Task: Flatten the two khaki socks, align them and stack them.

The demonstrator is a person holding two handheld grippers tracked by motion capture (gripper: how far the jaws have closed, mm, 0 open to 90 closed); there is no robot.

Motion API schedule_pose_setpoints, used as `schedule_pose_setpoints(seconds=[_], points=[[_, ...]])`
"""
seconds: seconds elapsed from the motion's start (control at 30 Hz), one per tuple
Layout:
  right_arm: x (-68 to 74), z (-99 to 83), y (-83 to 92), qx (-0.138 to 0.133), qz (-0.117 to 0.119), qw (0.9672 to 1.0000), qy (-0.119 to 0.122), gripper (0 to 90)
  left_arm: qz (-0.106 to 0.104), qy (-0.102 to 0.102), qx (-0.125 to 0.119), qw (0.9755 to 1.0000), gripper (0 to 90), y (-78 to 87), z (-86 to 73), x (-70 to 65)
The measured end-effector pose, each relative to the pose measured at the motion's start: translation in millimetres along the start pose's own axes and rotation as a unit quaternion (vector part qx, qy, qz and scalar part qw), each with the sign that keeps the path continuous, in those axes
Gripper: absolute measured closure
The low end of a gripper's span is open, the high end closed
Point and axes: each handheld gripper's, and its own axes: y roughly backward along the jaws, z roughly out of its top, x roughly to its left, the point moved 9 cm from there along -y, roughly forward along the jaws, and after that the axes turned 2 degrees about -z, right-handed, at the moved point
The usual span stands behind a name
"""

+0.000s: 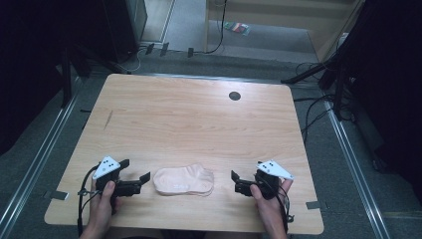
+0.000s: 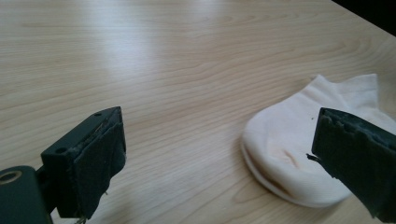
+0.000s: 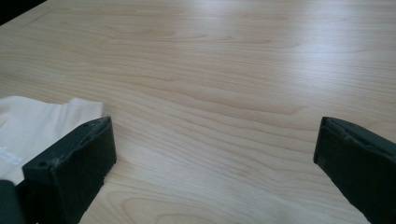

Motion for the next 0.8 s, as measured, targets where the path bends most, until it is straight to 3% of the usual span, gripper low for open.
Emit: schedule_pose_setpoints(seconds=[0.03, 0.07, 0.17, 0.2, 0.37, 0.63, 0.8], points=[[-10.8, -1.3, 2.5, 0.000, -0.006, 1.0000, -0.004, 0.0, 0.022, -0.009, 0.003, 0.9997, 3.3, 1.4, -1.1, 10.4], [-14.8, -1.8, 2.9, 0.000, -0.010, 0.9999, -0.004, 0.0, 0.028, -0.005, 0.005, 0.9996, 3.3, 2.5, -1.9, 16.2], [-26.4, -3.3, 4.1, 0.000, -0.018, 0.9998, -0.011, 0.0, 0.032, 0.005, 0.002, 0.9995, 3.3, 5.5, -2.1, 24.5], [-36.0, -5.0, 5.4, 0.002, -0.026, 0.9995, -0.017, 0.0, 0.041, 0.008, -0.001, 0.9991, 3.3, 8.6, -2.0, 31.5], [-54.0, -10.0, 6.3, 0.007, -0.038, 0.9989, -0.027, 0.0, 0.061, 0.010, 0.002, 0.9981, 3.3, 15.9, -5.3, 48.4], [-66.6, -18.2, 7.9, 0.017, -0.048, 0.9982, -0.030, 0.0, 0.076, 0.024, 0.000, 0.9968, 3.3, 27.5, -7.8, 68.5], [-81.4, -28.1, 14.4, 0.028, -0.060, 0.9973, -0.032, 0.0, 0.089, 0.045, -0.015, 0.9950, 3.3, 42.2, -8.4, 88.3]])
